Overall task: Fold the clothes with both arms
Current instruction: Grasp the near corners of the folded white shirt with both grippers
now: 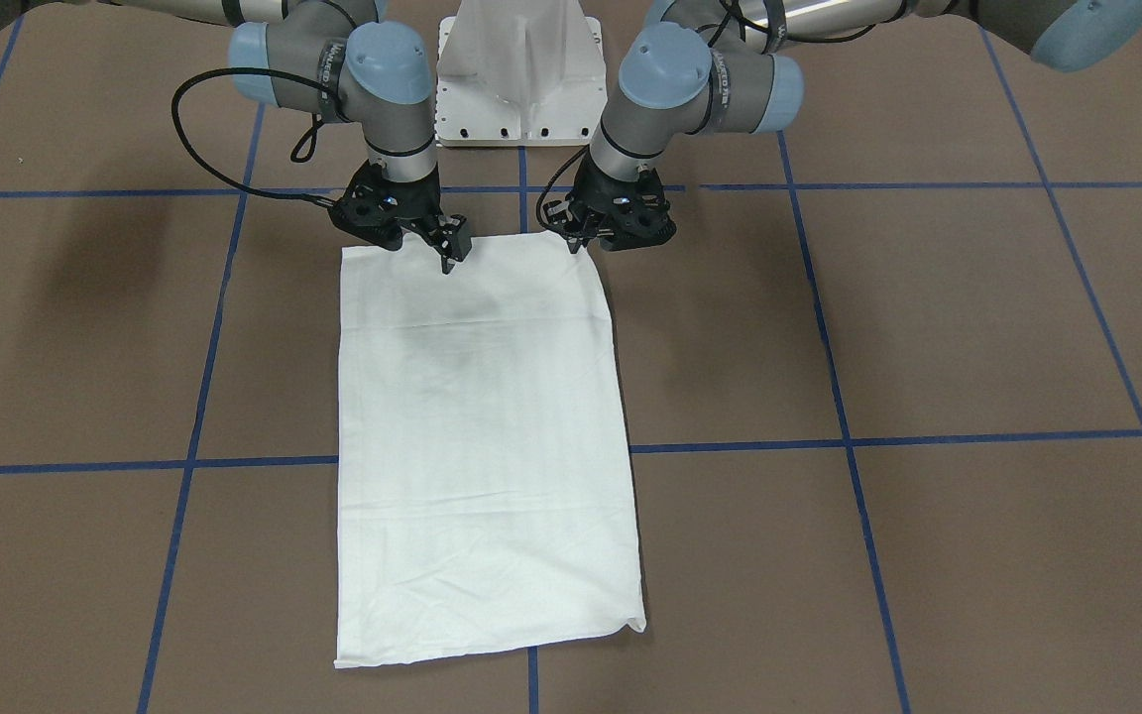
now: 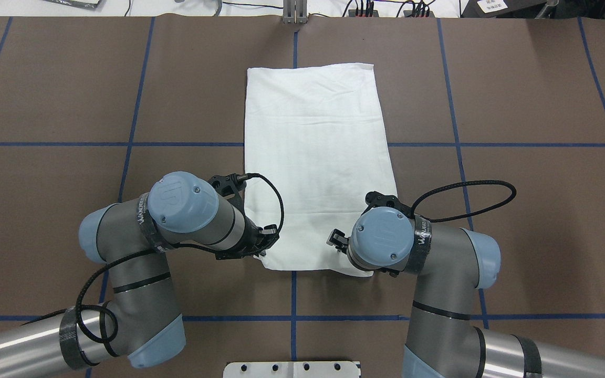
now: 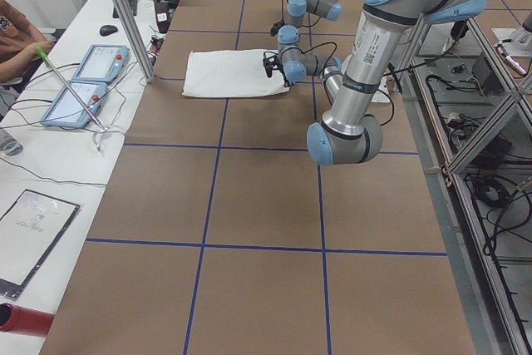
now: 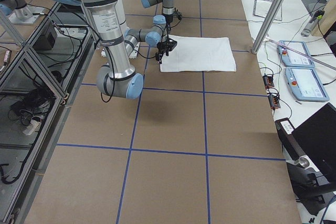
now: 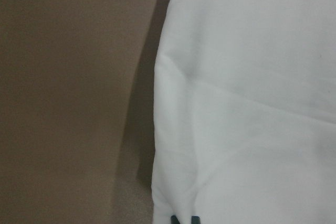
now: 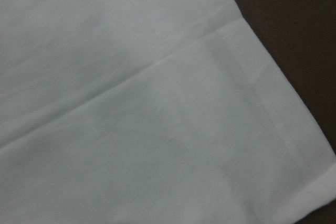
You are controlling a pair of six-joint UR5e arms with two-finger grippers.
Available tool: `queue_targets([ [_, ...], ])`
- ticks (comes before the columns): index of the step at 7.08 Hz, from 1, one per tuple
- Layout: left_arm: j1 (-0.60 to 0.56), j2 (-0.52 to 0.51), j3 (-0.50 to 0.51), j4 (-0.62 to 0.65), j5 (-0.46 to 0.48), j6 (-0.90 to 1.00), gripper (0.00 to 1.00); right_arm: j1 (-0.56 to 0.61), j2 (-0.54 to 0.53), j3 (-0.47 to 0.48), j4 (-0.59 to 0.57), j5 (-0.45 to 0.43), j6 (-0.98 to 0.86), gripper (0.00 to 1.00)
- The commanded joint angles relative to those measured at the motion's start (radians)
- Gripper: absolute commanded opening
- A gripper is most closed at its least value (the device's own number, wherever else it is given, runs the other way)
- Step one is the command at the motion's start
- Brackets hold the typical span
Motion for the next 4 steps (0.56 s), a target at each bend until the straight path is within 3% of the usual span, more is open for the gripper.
queue_targets([
  [1, 0.000, -0.002, 0.000, 0.000, 0.000, 0.000, 0.00, 0.002, -0.011, 0.005, 0.001, 0.002, 0.000, 1.00],
  [4, 0.000, 0.000, 0.002, -0.003, 0.000, 0.000, 0.00, -0.001, -0.020, 0.009, -0.006, 0.002, 0.000, 1.00],
])
